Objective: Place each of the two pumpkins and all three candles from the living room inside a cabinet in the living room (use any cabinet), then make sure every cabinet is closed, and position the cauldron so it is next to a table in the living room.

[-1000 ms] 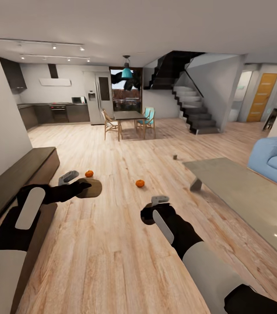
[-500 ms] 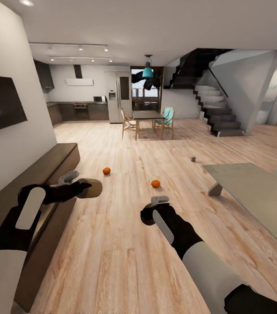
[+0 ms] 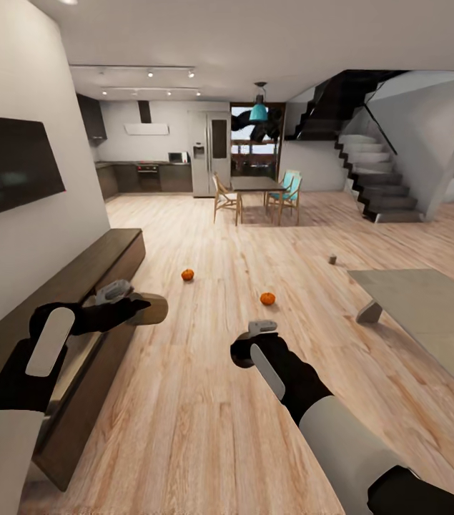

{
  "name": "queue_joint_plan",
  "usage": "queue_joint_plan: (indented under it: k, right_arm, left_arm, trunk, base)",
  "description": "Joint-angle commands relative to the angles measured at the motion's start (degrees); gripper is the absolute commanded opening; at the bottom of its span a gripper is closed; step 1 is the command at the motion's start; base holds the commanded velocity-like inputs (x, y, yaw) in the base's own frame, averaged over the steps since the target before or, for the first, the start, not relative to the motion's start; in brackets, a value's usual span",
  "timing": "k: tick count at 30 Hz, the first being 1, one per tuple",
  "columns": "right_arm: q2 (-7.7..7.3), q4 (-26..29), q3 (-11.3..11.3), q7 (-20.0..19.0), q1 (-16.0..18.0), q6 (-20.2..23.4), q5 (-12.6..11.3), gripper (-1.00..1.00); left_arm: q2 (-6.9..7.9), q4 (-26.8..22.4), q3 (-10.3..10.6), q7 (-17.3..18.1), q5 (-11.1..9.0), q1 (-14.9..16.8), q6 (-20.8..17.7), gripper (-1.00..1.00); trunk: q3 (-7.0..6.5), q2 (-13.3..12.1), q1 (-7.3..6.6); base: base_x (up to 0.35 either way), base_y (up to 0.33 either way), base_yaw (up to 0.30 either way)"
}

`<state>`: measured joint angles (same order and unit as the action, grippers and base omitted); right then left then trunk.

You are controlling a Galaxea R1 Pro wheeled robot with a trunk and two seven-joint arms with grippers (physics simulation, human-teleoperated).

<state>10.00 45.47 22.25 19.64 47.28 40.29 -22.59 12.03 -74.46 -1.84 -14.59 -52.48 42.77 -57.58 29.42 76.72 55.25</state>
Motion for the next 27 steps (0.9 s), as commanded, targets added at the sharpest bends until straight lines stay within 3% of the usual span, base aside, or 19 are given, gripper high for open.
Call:
queue_joint_plan:
  k: [1,21,27]
  right_arm:
    - [0.00,0.0,0.0,0.0,0.0,0.0,0.0,-1.00]
    - [0.00,0.0,0.0,-0.2,0.0,-0.6,0.0,-1.00]
    - [0.00,-0.1,0.0,-0.5,-0.1,-0.7,-0.1,-1.00]
  left_arm:
    - [0.00,0.0,0.0,0.0,-0.1,0.0,0.0,-1.00]
    - [-0.05,0.0,0.0,0.0,-0.1,0.0,0.0,-1.00]
    - [-0.03,0.1,0.0,0.0,-0.1,0.0,0.0,-1.00]
  trunk:
    - [0.09,0.0,0.00]
    - [1.84,0.0,0.00]
    - [1.88,0.0,0.00]
  base:
    - [0.000,0.000,0.003]
    - [0.002,0.000,0.000]
    - [0.255,0.000,0.000]
